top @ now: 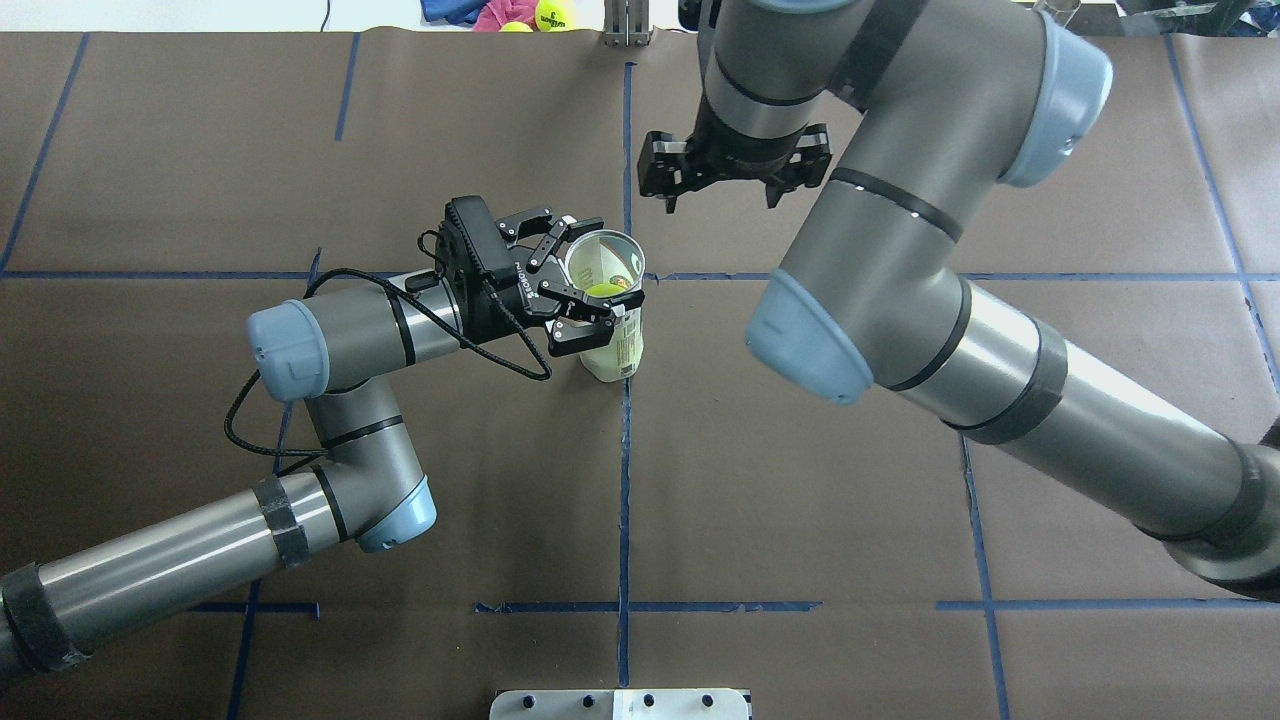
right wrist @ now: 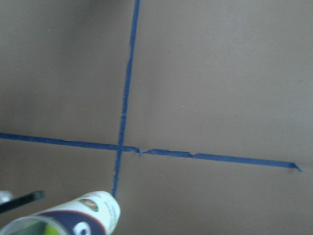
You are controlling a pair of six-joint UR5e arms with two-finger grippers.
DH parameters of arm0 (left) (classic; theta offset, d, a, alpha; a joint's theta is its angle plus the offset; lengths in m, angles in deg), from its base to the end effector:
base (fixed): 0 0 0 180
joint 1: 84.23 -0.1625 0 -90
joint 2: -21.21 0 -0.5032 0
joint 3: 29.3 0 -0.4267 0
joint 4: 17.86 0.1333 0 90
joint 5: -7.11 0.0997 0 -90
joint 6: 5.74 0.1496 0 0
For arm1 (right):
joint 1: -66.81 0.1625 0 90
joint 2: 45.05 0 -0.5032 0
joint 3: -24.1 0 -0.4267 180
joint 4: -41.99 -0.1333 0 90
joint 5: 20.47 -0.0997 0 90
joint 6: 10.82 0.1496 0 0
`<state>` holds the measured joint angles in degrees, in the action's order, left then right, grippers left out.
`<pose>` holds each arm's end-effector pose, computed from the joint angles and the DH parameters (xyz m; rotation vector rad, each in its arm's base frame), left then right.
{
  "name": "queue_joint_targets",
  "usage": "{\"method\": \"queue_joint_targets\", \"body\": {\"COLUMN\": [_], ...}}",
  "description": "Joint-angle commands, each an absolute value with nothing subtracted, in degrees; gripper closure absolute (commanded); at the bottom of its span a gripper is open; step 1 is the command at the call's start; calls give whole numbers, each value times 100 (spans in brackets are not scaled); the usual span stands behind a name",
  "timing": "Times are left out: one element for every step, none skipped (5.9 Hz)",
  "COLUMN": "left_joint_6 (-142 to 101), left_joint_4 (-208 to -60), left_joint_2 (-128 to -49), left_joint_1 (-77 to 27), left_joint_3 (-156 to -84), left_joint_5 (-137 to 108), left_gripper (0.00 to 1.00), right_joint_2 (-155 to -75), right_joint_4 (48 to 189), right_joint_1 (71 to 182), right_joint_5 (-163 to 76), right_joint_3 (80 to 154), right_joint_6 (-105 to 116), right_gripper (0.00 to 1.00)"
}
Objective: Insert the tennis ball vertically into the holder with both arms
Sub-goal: 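Set the can down and open the left gripper while the right arm withdraws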
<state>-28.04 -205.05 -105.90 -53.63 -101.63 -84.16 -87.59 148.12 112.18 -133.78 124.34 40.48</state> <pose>0.6181 -0.5166 0.2656 1.5508 1.3596 0.4267 -0.4844 -0.5961 0.1787 0.1901 -0.7909 -0.0376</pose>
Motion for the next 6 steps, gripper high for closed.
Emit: {"method": "queue_joint_targets", "body": {"left_joint_6": [-2815,-2815,-2815,-2815,-2798,-2798], "left_joint_4": [-20471,-20462,-20436,-20010,-19553,-18957], "left_joint_2": [-10361,-10360,-10359,-10359,-10359,-10359], "left_joint_1": [-5347,-5277,-5093,-4831,-4567,-4234], "left_joint_3": [-10706,-10744,-10735,-10753,-10761,-10762], "left_joint_5": [-8420,-8420,-8420,-8464,-8473,-8743], "left_gripper": [1,1,1,1,1,1], "right_joint_2": [-9346,-9609,-9995,-10529,-11057,-11384], "right_joint_4": [14781,14772,14729,14328,14063,14060], "right_joint_1": [11837,12092,12504,13030,13488,13936], "right_joint_5": [-13622,-13657,-13866,-14260,-14508,-14719], "right_joint_3": [12438,12430,12429,12412,12386,12385], "right_joint_6": [2817,2211,1448,675,-46,-706], "right_gripper": [1,1,1,1,1,1]}}
